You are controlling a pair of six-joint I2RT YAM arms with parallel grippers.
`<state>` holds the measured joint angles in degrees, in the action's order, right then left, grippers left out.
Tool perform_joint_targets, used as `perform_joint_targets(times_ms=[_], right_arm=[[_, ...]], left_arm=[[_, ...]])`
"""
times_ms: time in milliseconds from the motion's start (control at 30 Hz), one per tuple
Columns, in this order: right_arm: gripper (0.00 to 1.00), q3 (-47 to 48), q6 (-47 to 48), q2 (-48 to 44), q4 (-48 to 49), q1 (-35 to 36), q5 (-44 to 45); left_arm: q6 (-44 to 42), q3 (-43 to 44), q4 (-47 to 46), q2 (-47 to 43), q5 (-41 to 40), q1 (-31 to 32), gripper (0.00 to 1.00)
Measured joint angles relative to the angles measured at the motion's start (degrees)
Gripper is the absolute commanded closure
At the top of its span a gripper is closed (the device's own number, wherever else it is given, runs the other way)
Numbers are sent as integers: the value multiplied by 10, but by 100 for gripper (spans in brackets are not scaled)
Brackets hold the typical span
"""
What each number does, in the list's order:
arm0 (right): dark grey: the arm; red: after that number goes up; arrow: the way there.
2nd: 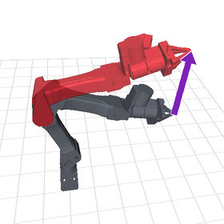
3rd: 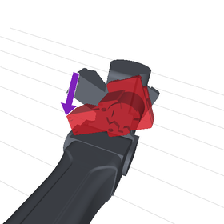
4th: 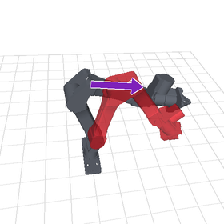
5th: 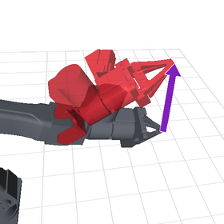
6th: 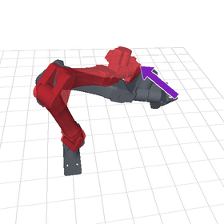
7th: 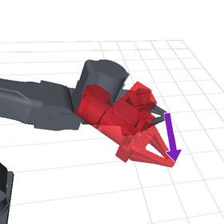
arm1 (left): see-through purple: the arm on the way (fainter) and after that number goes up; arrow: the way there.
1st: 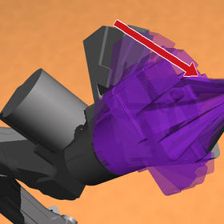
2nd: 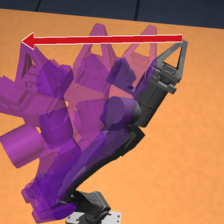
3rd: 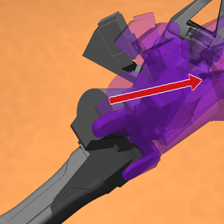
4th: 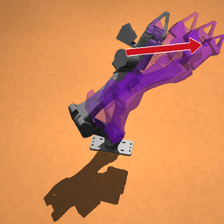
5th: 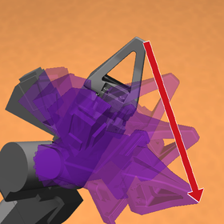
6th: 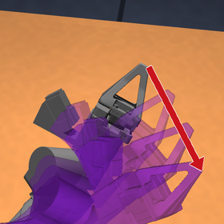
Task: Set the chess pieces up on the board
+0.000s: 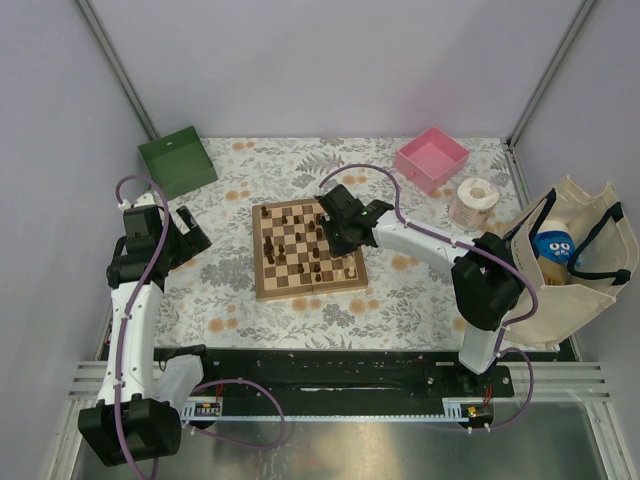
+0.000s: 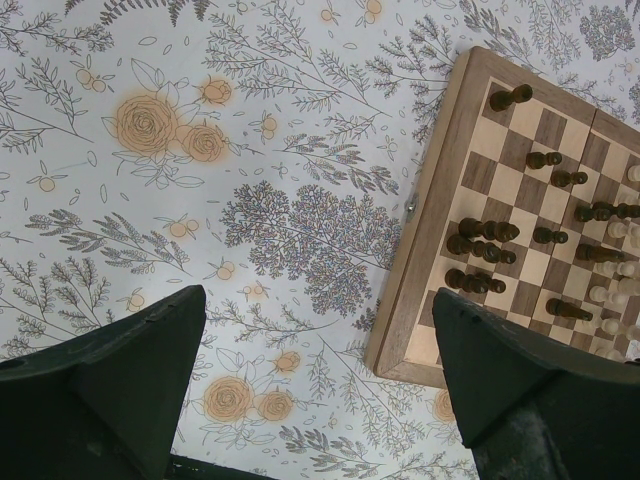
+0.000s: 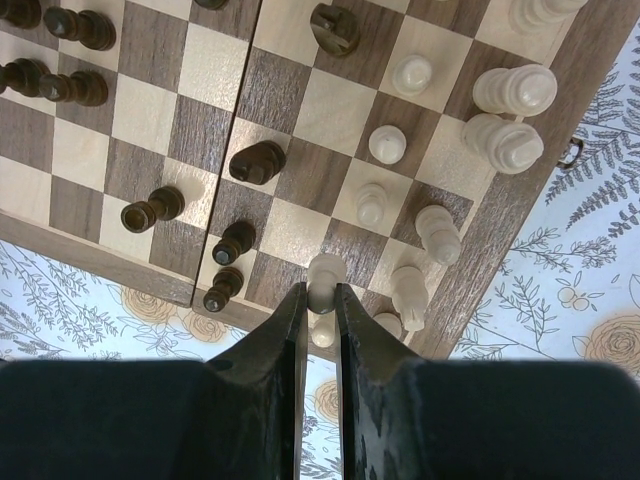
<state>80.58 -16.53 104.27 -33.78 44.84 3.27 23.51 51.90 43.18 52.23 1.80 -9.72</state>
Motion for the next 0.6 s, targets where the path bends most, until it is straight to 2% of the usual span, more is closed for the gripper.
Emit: perform_joint_targets(times_ms=[600], right_arm=[[84,-14,0,18,-4,0,-14]], left_arm=[[0,0,0,0,0,0,1]])
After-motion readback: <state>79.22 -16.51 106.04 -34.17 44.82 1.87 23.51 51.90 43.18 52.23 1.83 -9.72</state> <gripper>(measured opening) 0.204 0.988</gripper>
